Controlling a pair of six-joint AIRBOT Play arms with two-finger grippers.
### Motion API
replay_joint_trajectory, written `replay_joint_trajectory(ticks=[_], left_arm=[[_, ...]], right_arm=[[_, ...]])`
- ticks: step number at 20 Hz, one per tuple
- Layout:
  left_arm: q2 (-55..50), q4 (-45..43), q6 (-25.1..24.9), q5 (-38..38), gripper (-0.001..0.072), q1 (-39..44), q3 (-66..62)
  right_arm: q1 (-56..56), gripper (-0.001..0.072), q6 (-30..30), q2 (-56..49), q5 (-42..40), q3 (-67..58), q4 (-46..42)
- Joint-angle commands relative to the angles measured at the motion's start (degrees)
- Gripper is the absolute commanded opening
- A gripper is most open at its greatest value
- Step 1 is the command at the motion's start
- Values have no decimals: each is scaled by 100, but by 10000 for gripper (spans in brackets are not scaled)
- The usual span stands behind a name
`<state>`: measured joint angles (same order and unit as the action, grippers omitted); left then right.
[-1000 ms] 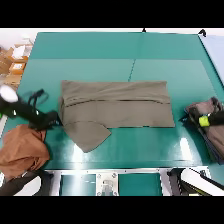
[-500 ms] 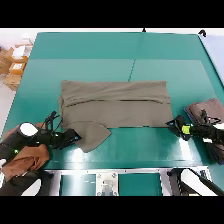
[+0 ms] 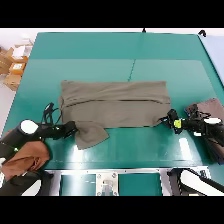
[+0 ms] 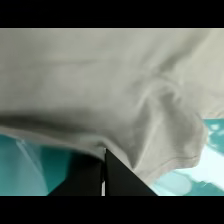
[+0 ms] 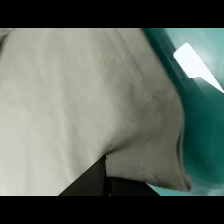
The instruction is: Fold the shirts.
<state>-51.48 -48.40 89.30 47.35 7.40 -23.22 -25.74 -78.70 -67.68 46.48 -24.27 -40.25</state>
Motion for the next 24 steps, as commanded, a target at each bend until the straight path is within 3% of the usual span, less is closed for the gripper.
replay_joint_trajectory(ticks=[1,5,8,12,17,23,24], left_arm=[[136,-1307,540,1193,26,4,-756],[319,-1718,649,2181,26,4,-1506],[319,-1718,669,2081,26,4,-2197],[17,-1716,483,1792,26,4,-3091],[-1602,-1698,17,1478,26,4,-4376],[-3840,-1869,-92,1191,27,-98,-6424],[-4186,-1827,-291,1115,30,-96,-6658]], right_arm=[[-385,18,92,162,776,-271,-575],[-688,18,-66,599,1628,-553,-984],[-494,18,-66,645,1912,-1025,-737],[70,19,-302,542,1700,-2004,-581],[455,19,-535,-562,1370,-3442,-573],[597,20,-787,-2555,1113,-4994,-498],[619,78,-787,-2881,1049,-5250,-417]])
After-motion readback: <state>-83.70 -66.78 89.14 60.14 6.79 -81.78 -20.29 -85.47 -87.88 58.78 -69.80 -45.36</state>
